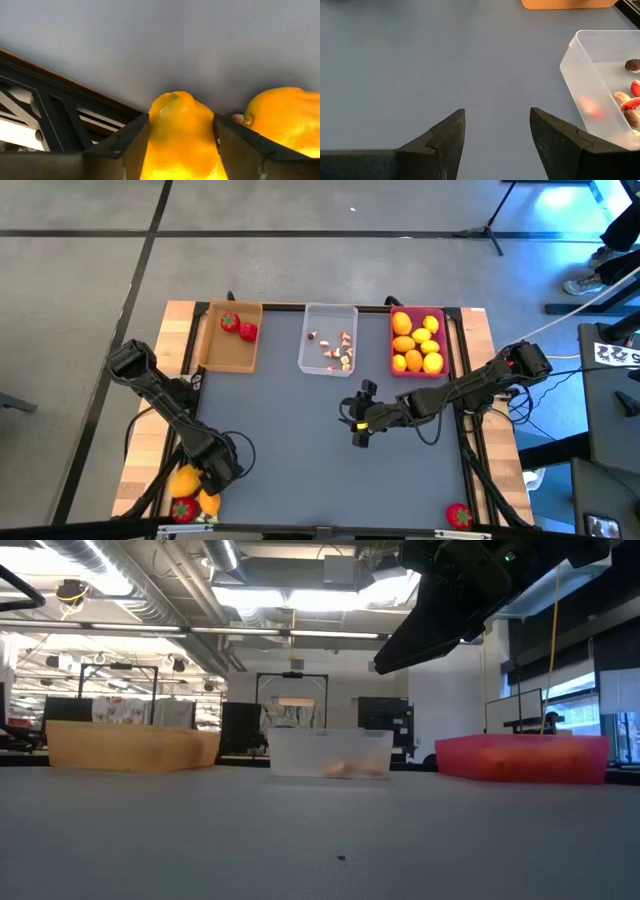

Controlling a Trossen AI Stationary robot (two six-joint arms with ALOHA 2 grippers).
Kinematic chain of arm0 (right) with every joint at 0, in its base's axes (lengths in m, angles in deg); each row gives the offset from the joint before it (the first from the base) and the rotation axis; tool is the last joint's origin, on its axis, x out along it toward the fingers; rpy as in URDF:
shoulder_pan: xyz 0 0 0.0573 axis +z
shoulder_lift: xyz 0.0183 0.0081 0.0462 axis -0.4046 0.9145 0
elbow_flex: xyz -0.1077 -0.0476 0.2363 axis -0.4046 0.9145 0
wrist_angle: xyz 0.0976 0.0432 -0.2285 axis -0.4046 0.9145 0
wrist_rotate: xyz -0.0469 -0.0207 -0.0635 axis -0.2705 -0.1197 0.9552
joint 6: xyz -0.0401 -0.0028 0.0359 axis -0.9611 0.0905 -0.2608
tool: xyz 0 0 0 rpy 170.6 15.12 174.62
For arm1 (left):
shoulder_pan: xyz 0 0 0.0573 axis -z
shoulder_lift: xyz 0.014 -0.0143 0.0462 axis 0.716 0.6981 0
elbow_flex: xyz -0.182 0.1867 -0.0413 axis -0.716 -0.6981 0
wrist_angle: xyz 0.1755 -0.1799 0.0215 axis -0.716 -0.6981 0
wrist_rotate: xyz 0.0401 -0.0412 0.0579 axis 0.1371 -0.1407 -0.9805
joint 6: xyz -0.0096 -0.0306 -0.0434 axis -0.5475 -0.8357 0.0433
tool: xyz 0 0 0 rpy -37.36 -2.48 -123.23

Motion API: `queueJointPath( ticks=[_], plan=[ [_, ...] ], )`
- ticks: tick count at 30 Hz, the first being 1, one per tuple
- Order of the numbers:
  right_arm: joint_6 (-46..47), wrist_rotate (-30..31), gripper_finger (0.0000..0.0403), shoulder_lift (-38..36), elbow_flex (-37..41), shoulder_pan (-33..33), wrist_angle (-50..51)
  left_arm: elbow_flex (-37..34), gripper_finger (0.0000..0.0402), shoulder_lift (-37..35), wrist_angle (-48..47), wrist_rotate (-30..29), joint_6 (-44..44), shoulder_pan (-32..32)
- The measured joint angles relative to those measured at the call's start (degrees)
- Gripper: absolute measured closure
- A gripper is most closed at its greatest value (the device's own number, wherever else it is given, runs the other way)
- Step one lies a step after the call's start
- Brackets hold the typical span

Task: Sort produce into baskets
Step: Put the lemon into the pink bin

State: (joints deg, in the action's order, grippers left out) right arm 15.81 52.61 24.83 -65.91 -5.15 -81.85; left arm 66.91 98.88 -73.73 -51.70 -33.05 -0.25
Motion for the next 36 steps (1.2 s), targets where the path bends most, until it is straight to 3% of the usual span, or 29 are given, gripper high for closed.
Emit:
queueJointPath(
  ticks=[8, 14, 18, 28, 31, 36],
  plan=[
    [-0.01, 0.0, 0.0182, 0.0, 0.0, -0.01, 0.0, 0.0, 0.0264, 0.0, -0.2, 0.0, 3.17, -0.44],
    [0.0, 0.0, 0.0182, 0.0, 0.0, 0.0, 0.0, 0.0, 0.0268, 0.0, -2.25, -0.98, 4.42, -1.89],
    [-0.01, 0.0, 0.0182, 0.0, 0.0, 0.0, 0.0, 0.02, 0.0227, 0.0, -3.32, -3.45, 6.76, -3.93],
    [0.0, 0.11, 0.0182, 0.0, 0.0, 0.0, 0.0, 0.02, 0.0075, 0.0, -3.15, -11.98, 10.94, -8.42],
    [0.0, 0.52, 0.0182, 0.0, 0.0, 0.0, 0.0, 0.3, 0.0052, 0.0, -3.14, -13.08, 12.07, -9.3],
    [0.0, 0.57, 0.0182, 0.0, 0.0, -0.02, 0.0, 2.62, 0.0041, -0.54, -4.02, -8.38, 14.89, -9.97]
  ],
)
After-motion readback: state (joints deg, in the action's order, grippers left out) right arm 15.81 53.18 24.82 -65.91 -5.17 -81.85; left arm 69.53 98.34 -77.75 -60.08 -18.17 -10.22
